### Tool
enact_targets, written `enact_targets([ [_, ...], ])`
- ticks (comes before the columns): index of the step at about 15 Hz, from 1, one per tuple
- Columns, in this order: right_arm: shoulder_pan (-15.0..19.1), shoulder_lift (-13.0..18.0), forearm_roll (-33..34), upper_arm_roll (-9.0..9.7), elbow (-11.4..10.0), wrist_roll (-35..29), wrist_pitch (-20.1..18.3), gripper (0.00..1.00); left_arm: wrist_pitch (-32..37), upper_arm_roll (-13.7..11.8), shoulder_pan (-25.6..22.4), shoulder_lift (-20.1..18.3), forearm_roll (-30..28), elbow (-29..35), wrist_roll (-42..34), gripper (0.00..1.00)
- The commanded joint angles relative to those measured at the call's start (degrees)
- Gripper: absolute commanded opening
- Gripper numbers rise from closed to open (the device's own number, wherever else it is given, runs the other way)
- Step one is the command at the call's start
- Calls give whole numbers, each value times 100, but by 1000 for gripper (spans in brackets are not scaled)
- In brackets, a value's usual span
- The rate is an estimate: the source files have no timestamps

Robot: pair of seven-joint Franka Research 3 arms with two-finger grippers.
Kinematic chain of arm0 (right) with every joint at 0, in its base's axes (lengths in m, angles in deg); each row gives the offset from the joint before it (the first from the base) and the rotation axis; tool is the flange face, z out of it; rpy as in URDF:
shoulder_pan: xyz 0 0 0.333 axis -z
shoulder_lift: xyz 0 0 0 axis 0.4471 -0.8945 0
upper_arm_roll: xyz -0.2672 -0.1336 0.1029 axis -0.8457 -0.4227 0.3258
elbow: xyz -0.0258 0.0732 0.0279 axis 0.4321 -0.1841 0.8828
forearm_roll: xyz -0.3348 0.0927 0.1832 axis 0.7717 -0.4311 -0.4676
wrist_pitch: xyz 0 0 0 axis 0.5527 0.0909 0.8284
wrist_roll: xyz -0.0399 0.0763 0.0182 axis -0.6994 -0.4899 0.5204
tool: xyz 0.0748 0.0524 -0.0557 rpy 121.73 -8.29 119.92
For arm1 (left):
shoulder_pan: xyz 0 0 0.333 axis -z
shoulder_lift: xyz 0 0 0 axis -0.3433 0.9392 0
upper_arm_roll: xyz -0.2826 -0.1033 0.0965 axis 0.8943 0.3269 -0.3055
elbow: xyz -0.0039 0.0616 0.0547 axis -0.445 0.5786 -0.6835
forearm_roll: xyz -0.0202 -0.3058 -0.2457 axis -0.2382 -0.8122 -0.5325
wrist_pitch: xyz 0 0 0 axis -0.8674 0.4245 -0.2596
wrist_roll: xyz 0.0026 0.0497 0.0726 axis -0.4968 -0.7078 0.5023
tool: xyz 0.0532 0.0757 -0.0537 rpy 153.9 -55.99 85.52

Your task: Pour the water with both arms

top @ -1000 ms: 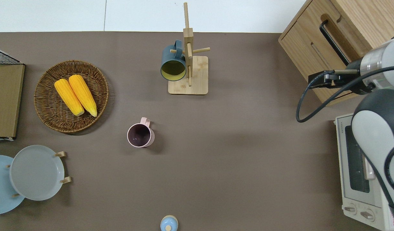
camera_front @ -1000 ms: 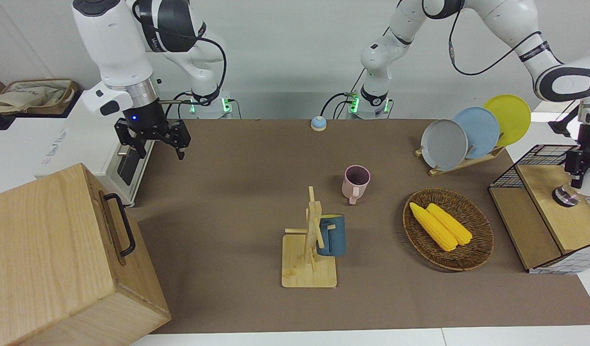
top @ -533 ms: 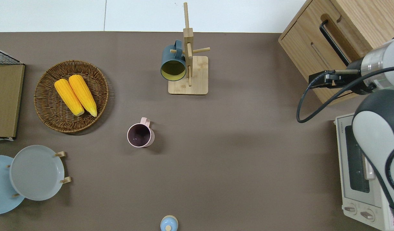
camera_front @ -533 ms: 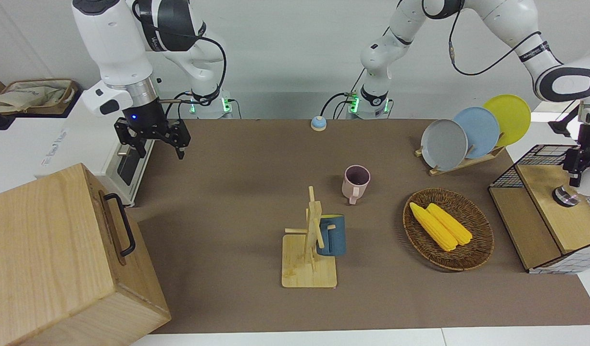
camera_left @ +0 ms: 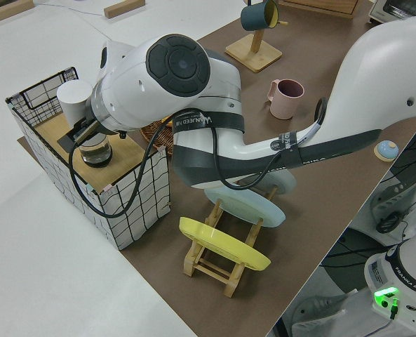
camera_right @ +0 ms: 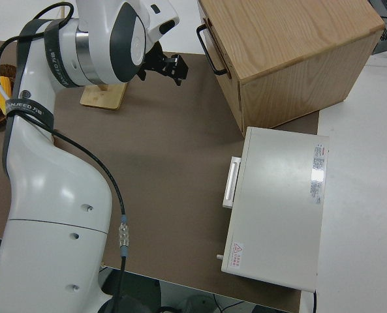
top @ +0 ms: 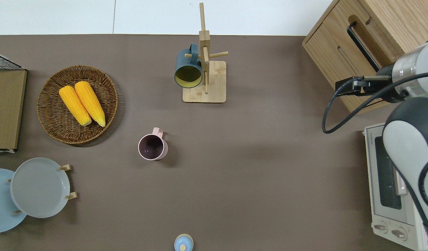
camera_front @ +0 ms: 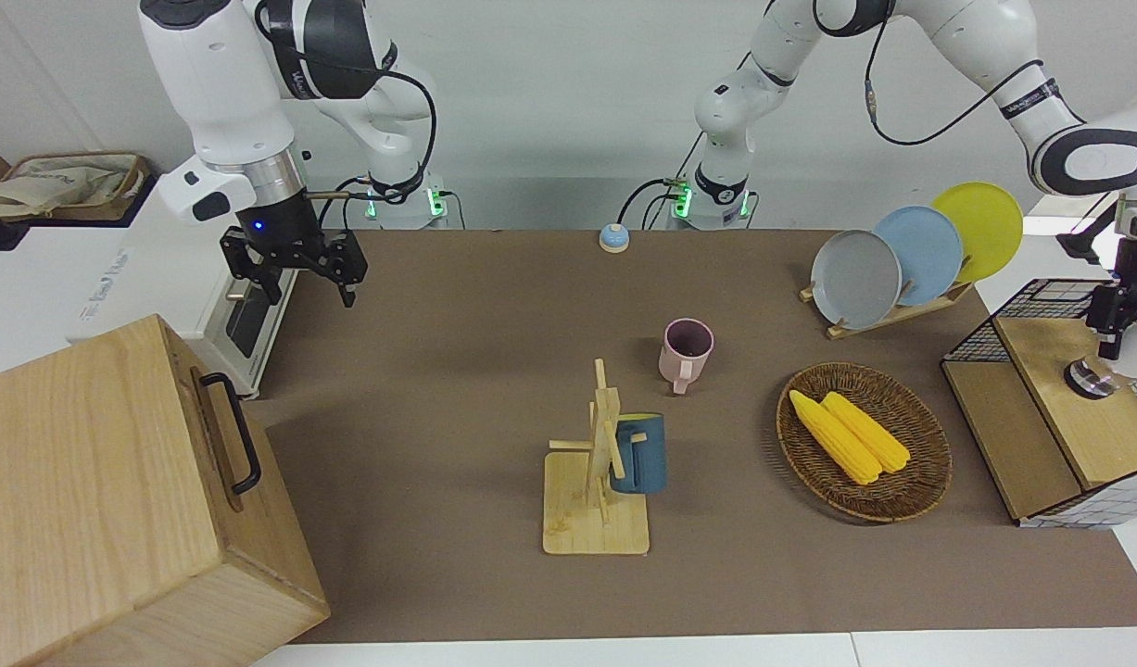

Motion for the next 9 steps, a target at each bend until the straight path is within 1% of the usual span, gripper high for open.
enact_targets([
  [1,89,51,-31,68,-7,98,-26,992,155,17,-75,-88,-130,6,-109,998],
  [3,89,51,-31,59,-7,98,-26,992,384,-10,-84,-158,-51,6,-100,998],
  [4,89,51,-31,59,-7,98,-26,992,533,-53,-93,-228,-42,6,-100,998],
  [5,89,51,-23,68,-7,98,-26,992,647,-149,-84,-281,-42,6,-100,998],
  [6,89,51,-23,59,-7,98,-26,992,840,-168,-93,-342,-7,6,-30,998],
  [7,89,51,-31,59,-7,98,-26,992,1016,-194,-110,-421,280,-3,49,998],
  [8,89,51,-31,59,-7,98,-26,992,1235,-299,-93,-509,701,-20,215,998],
  [9,89,51,-31,59,-7,98,-26,992,1524,-300,-93,-579,975,-64,486,998],
])
